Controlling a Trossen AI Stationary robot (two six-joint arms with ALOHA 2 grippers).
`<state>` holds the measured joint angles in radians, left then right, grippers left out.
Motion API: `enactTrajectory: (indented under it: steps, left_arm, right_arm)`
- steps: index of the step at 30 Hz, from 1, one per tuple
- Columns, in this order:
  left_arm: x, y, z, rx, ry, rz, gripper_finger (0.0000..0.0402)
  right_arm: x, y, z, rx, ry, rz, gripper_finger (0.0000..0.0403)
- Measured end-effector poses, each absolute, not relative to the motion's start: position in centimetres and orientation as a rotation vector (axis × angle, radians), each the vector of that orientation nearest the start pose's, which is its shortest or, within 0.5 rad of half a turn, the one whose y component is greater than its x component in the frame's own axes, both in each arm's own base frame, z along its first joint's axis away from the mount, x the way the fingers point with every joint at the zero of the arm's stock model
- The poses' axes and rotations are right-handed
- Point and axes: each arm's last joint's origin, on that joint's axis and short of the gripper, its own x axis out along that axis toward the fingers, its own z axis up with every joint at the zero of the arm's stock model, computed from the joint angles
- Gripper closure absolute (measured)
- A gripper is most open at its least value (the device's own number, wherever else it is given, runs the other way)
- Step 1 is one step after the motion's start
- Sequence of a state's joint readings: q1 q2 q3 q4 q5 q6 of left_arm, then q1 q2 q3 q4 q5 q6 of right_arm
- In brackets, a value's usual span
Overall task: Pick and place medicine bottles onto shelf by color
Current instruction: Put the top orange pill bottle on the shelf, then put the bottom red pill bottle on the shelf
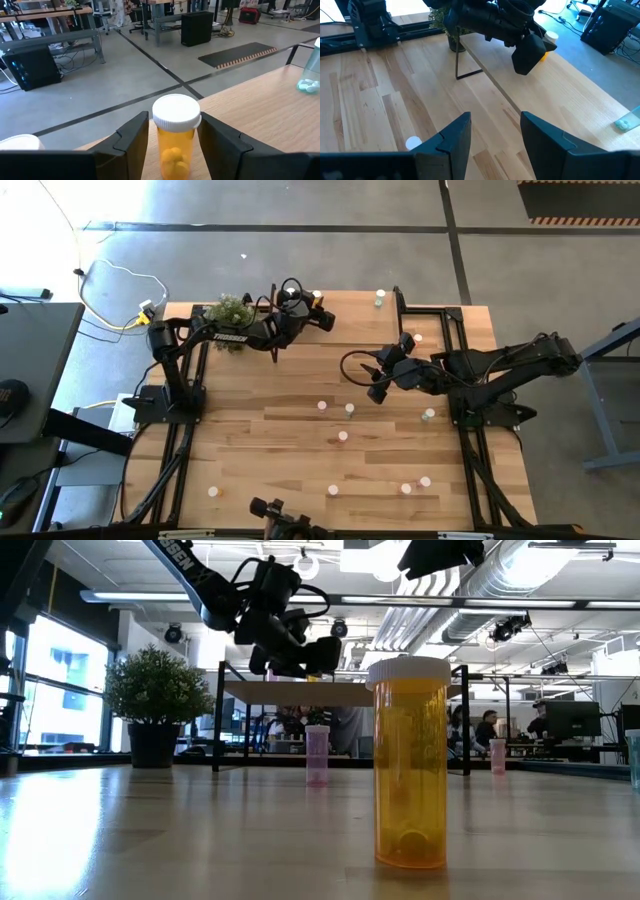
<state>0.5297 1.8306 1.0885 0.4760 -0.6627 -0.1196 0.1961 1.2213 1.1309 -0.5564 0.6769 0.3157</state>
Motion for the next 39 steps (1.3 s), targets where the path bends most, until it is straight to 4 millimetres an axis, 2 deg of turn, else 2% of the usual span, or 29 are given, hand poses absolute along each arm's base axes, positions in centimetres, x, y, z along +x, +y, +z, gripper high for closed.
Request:
enactTrajectory:
  steps: [17,31,39]
  left_arm:
    - [33.3,21.6,21.4,-0.087,0.201,1.196,0.0168]
    - [33.4,21.6,21.9,-0.075,0.163,1.198,0.0165]
    - [33.1,21.4,23.6,-0.048,0.096,1.183,0.0165]
  right_arm:
    - [25.0,3.1,33.5,0.024,0.510,-0.549,0.0240]
    - [25.0,3.1,33.5,0.023,0.511,-0.549,0.0240]
    - [25.0,3.1,33.5,0.025,0.510,-0.549,0.0240]
